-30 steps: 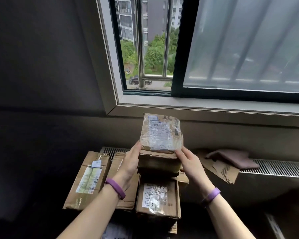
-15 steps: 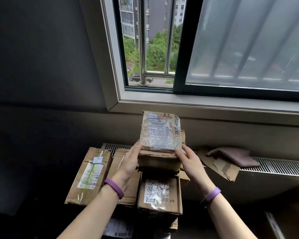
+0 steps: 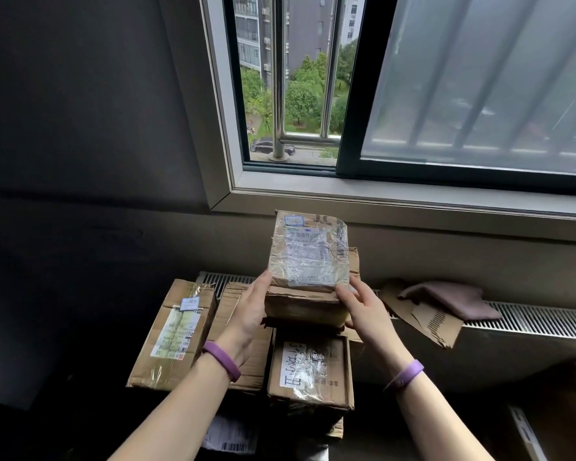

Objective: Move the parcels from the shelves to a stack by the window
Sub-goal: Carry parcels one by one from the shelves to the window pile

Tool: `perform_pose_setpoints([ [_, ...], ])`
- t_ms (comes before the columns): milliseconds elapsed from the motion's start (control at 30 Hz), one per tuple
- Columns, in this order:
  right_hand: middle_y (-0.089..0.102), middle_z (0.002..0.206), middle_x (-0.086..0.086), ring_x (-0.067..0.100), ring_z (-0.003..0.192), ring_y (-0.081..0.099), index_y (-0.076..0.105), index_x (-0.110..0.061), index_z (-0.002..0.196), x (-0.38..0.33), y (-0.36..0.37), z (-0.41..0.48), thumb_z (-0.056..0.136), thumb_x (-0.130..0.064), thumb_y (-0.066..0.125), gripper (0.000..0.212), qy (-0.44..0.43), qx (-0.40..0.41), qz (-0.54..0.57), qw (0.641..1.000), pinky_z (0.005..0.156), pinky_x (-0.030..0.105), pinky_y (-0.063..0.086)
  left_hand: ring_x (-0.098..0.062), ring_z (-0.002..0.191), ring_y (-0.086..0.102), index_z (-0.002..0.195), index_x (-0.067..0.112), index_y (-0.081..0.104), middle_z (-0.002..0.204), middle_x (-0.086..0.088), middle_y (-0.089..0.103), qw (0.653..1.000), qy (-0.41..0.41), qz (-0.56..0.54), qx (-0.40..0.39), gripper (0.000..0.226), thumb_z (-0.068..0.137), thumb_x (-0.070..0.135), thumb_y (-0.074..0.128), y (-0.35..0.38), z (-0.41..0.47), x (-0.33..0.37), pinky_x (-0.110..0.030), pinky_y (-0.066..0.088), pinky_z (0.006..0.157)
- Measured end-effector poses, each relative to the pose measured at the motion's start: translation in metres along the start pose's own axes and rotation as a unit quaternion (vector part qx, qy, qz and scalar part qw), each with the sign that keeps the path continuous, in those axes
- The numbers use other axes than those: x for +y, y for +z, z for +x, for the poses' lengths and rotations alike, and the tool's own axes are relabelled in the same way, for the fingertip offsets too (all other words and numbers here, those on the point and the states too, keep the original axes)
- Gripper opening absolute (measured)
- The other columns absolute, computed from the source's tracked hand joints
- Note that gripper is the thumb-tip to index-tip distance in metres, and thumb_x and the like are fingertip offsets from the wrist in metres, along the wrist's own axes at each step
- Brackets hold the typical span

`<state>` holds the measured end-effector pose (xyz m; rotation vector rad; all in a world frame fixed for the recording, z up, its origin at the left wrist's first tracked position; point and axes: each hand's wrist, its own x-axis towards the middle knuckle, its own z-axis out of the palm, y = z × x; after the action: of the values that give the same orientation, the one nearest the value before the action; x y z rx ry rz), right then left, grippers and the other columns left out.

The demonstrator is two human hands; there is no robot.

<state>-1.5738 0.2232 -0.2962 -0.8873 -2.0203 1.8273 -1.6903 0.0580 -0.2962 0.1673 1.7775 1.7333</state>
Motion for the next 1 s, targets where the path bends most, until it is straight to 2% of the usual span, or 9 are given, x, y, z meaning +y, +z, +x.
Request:
perform_pose_setpoints([
  [167,0.074,0.091,-0.026,-0.014,0.083,0.066,0.061,-0.055,0.106,0.0,-0.001,0.0,0.1,-0.03,0.056,0.026,-0.006,-0.004,0.002,1.0,0.077,0.02,0.049,-0.02,0.139,0.042,0.141,0.026,0.052,0.146,0.001,0.052,1.0,-0.017,-0.018,0.001,0.065,0.091,0.066,0.043,0.003,-0.001,-0.004,-0.049,0.025,0.119],
  [367,0.073,0.098,-0.028,-0.01,0.094,0.067,0.062,-0.054,0.112,0.004,-0.005,0.001,0.099,-0.033,0.057,0.025,-0.002,-0.003,0.012,1.0,0.094,0.03,0.051,-0.02,0.139,0.042,0.14,0.025,0.053,0.145,0.001,0.053,0.999,-0.014,-0.036,-0.006,0.064,0.091,0.065,0.046,0.005,0.001,-0.007,-0.048,0.023,0.12],
  [500,0.07,0.116,-0.003,0.011,0.109,0.066,0.052,-0.034,0.141,0.003,-0.001,0.002,0.099,-0.035,0.057,0.042,0.006,0.001,0.02,1.0,0.107,0.045,0.046,-0.019,0.14,0.04,0.143,0.026,0.049,0.148,0.002,0.05,0.999,-0.013,-0.03,-0.015,0.064,0.092,0.065,0.043,0.004,0.001,-0.005,-0.047,0.023,0.12],
  [567,0.064,0.128,0.004,0.016,0.116,0.062,0.041,-0.027,0.15,0.003,0.001,0.004,0.099,-0.036,0.056,0.055,0.011,-0.004,0.025,1.0,0.111,0.045,0.043,-0.014,0.14,0.038,0.145,0.028,0.046,0.149,0.006,0.047,1.0,-0.002,-0.022,-0.017,0.066,0.091,0.066,0.042,0.004,0.0,-0.003,-0.044,0.022,0.121],
  [700,0.044,0.147,-0.01,0.003,0.132,0.044,0.034,-0.024,0.154,0.005,0.002,0.004,0.099,-0.044,0.052,0.061,0.006,-0.009,0.012,1.0,0.108,0.022,0.032,-0.01,0.142,0.033,0.149,0.031,0.038,0.153,0.012,0.04,1.0,0.009,-0.017,-0.018,0.07,0.089,0.068,0.04,0.005,-0.003,0.002,-0.043,0.019,0.122],
  [800,0.038,0.143,-0.019,-0.015,0.122,0.038,0.029,-0.024,0.155,0.009,-0.002,0.001,0.094,-0.055,0.047,0.071,-0.018,-0.007,-0.001,1.0,0.094,-0.001,0.026,-0.009,0.141,0.032,0.148,0.036,0.037,0.151,0.017,0.039,1.0,0.011,-0.022,-0.02,0.073,0.085,0.073,0.036,0.003,-0.007,-0.003,-0.039,0.019,0.12],
  [833,0.037,0.148,-0.018,-0.017,0.126,0.037,0.028,-0.024,0.156,0.012,-0.005,-0.001,0.089,-0.06,0.046,0.077,-0.03,-0.006,-0.016,0.999,0.099,0.0,0.025,-0.009,0.142,0.031,0.149,0.036,0.035,0.152,0.014,0.038,1.0,0.012,-0.024,-0.017,0.077,0.084,0.077,0.033,0.001,-0.008,-0.007,-0.04,0.018,0.121],
  [900,0.031,0.159,-0.009,-0.001,0.143,0.029,0.024,-0.02,0.158,0.021,-0.008,-0.003,0.086,-0.06,0.048,0.086,-0.042,-0.008,-0.066,0.997,0.121,0.023,0.02,-0.011,0.144,0.027,0.151,0.038,0.03,0.156,0.008,0.033,1.0,0.01,-0.02,0.007,0.083,0.082,0.083,0.025,-0.005,-0.008,-0.02,-0.044,0.015,0.122],
  [1000,0.027,0.163,0.001,0.021,0.151,0.023,0.024,-0.019,0.157,0.037,-0.008,-0.004,0.09,-0.054,0.055,0.083,-0.041,-0.019,-0.196,0.98,0.123,0.045,0.017,-0.015,0.147,0.023,0.151,0.04,0.03,0.16,0.002,0.027,0.999,-0.021,-0.009,0.034,0.081,0.083,0.081,0.011,-0.017,-0.003,-0.045,-0.048,0.012,0.121],
])
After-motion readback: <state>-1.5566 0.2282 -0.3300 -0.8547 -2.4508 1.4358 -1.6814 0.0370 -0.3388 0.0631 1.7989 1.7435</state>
